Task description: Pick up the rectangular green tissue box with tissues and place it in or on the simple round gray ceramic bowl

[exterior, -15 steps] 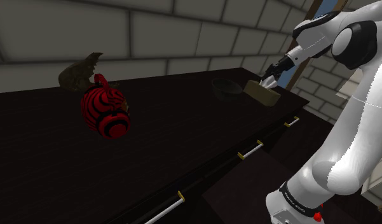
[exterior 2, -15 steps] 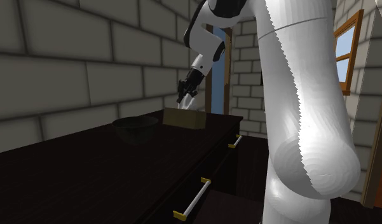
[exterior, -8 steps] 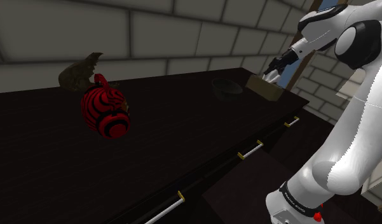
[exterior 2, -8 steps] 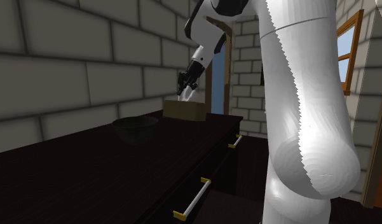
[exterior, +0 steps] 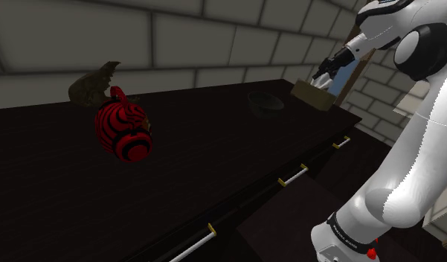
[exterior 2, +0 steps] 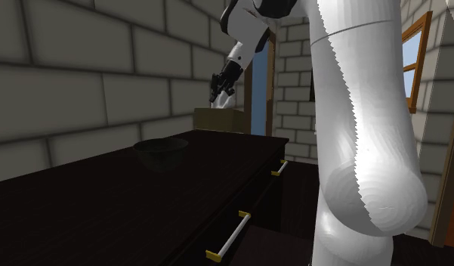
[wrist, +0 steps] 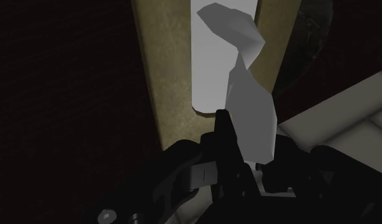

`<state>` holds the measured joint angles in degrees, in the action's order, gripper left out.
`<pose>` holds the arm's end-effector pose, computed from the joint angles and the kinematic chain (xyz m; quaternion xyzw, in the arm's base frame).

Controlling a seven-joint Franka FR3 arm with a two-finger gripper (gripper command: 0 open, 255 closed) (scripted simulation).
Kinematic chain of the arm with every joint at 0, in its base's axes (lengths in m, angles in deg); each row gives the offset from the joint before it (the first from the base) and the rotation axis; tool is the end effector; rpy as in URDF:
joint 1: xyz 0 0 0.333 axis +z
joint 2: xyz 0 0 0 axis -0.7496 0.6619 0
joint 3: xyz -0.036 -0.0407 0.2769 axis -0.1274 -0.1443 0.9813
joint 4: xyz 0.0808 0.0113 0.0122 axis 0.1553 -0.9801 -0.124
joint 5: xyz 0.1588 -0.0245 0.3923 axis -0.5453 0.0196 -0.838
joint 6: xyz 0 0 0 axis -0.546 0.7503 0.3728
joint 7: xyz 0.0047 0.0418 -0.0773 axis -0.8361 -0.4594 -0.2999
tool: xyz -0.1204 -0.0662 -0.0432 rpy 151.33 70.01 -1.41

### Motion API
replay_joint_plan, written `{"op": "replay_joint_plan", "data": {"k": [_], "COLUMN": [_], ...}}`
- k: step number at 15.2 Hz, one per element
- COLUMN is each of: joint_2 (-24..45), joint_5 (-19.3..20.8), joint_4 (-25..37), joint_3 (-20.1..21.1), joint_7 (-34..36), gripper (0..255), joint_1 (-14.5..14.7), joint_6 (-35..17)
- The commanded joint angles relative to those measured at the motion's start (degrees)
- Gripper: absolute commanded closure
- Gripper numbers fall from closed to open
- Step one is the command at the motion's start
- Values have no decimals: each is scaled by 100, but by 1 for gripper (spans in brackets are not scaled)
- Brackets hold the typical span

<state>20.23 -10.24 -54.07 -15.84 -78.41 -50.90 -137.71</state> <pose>0.4148 -0.4527 0.4791 -0.9472 0.1439 -0.1796 0.2234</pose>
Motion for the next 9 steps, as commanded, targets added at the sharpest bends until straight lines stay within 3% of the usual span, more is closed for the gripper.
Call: {"op": "replay_joint_plan", "data": {"k": [1, 8, 9], "joint_2": [-6, 74, -43], "joint_5": [12, -48, 32], "joint_4": [142, 693, 623], "joint_3": [-9, -26, 16], "joint_7": [69, 283, 440], "gripper": [255, 255, 255], "joint_1": [-21, -141, 13], "joint_6": [129, 590, 479]}}
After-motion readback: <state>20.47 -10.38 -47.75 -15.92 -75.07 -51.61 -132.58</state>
